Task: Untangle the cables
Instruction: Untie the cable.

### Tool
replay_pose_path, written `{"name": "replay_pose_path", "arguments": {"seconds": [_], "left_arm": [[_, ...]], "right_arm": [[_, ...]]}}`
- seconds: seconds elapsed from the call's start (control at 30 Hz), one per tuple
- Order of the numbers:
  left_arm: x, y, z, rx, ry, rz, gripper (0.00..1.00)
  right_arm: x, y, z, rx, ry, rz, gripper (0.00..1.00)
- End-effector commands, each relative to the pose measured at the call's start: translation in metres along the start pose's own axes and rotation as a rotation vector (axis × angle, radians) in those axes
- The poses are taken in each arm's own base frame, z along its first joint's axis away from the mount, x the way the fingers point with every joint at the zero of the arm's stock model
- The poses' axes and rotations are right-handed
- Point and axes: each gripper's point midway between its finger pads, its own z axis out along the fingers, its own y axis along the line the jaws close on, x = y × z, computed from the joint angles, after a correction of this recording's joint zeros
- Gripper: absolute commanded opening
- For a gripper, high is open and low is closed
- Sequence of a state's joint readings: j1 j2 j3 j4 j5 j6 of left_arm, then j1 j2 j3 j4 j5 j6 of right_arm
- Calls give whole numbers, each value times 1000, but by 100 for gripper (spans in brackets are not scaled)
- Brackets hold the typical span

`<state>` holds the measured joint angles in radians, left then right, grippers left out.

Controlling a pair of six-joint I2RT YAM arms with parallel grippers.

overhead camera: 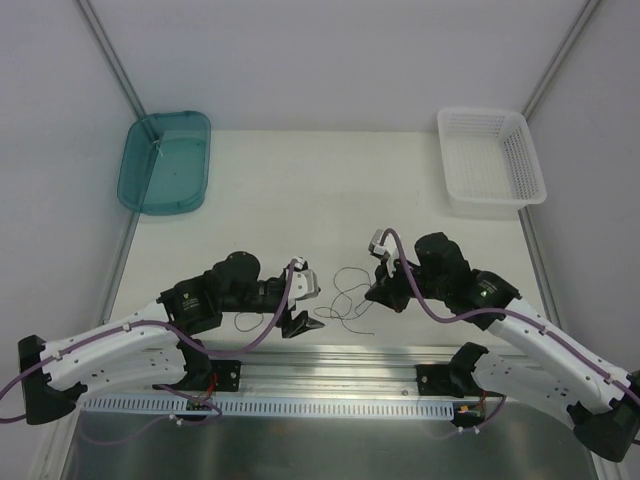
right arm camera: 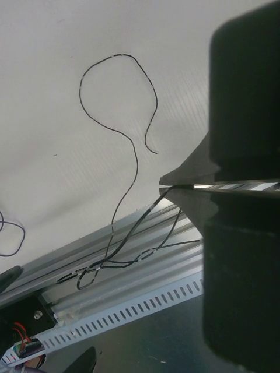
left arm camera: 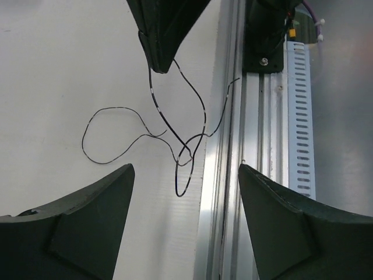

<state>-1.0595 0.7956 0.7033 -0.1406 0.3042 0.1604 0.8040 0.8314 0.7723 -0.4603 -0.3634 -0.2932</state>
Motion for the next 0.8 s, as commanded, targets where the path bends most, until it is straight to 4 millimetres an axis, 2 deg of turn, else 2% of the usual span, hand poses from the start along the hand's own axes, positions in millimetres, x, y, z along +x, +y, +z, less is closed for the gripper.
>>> {"name": "replay_pose_path", "arguments": {"seconds": [0.0, 0.03, 0.23, 0.33, 0.5, 0.57, 0.67, 0.7, 0.73, 0.77], "left_arm": [[-17, -19, -6, 156, -31, 123, 72], [-9, -19, -4, 168, 7, 109, 69], [6, -22, 5, 237, 62, 70, 59], [6, -23, 10, 258, 73, 59, 54], [4, -22, 14, 279, 79, 46, 37], [6, -23, 17, 294, 88, 35, 33], [8, -25, 20, 307, 101, 18, 19], [8, -23, 21, 304, 103, 14, 6], [9, -23, 21, 303, 107, 7, 0], [10, -22, 21, 290, 111, 2, 0]], "right_arm": [[-18, 16, -12, -68, -23, -76, 1], [-17, 18, -12, -73, -19, -80, 1], [-19, 26, -11, -89, -14, -115, 1], [-19, 25, -11, -77, -11, -121, 1], [-20, 24, -12, -71, -16, -128, 1], [-19, 24, -11, -70, -16, -129, 1], [-19, 24, -11, -70, -19, -128, 1], [-19, 25, -11, -72, -20, -127, 1], [-18, 25, -11, -73, -19, -128, 1], [-18, 25, -11, -70, -20, -127, 1]]}}
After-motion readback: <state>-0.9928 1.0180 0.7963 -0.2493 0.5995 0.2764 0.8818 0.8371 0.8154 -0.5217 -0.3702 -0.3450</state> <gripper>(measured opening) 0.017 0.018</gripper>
